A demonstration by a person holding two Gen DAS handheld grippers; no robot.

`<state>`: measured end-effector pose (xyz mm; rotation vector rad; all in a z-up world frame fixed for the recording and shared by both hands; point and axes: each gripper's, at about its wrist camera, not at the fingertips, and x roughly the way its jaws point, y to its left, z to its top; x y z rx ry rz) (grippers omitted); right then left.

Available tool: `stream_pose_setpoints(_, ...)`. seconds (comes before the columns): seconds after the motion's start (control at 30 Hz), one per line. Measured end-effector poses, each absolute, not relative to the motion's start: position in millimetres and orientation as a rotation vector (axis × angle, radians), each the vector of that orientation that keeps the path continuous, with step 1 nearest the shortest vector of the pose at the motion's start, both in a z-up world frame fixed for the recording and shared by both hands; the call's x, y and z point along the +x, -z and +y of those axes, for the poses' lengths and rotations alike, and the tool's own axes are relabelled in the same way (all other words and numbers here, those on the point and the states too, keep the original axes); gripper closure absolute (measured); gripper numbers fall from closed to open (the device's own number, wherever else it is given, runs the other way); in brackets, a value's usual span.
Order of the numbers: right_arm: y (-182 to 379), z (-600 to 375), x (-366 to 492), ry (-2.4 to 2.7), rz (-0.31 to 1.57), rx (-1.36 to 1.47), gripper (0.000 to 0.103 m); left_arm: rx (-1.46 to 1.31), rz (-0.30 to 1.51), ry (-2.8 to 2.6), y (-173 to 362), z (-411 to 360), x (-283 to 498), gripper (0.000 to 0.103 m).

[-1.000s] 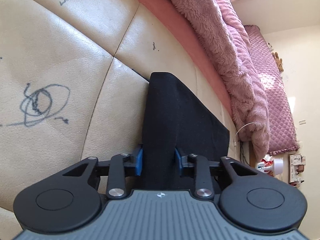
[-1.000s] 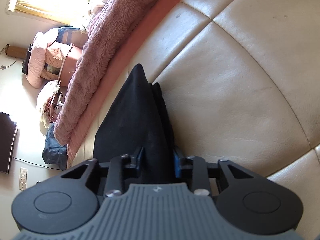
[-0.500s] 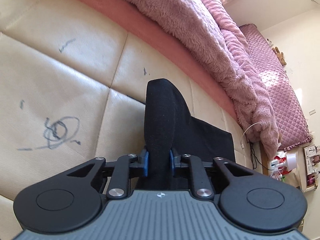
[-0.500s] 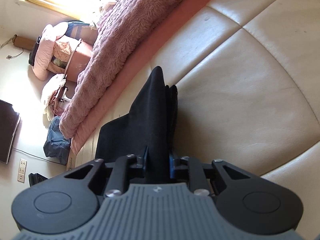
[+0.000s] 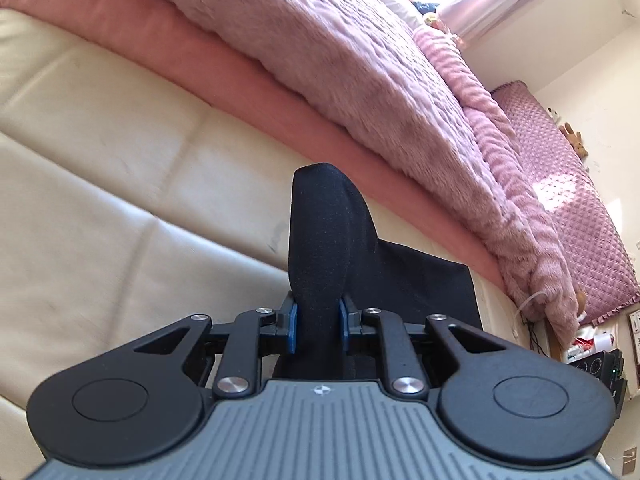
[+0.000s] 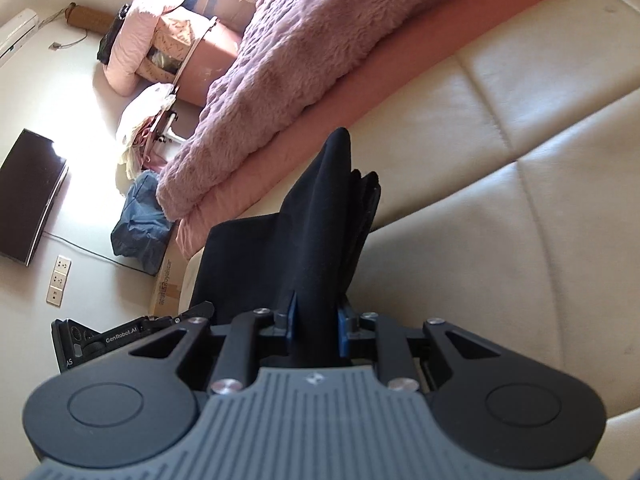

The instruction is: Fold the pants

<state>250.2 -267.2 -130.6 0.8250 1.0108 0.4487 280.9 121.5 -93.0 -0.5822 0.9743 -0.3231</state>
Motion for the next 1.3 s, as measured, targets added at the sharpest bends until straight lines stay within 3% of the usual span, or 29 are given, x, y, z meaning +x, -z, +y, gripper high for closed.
stream_pose_setpoints(0.4, 134, -154, 342, -0.544, 1.034, 0.767, 0.088, -0.495, 0.938, 0.251, 80, 203, 336, 0.082)
stream_pose_setpoints(0.9, 188, -104, 393, -0.535, 1.124, 0.693, 0.088, -0.417, 1.007, 0.213, 125, 247, 367, 0.081)
stream_pose_setpoints(1.03, 191, -100, 398, -0.531, 1.129, 0.654, 0.087, -0.412, 1.031, 0.189, 138, 248, 369, 0.074)
stream_pose_setpoints(1.2, 181, -94, 398, -0.510, 1.119, 0.563, 0.075, -0.395, 1.031, 0.130, 133, 248, 366, 0.062)
stream_pose_setpoints(1.3, 159, -94, 388, -0.509, 1.055, 0.468, 0.069, -0.352, 0.978, 0.078, 113, 247, 352, 0.061)
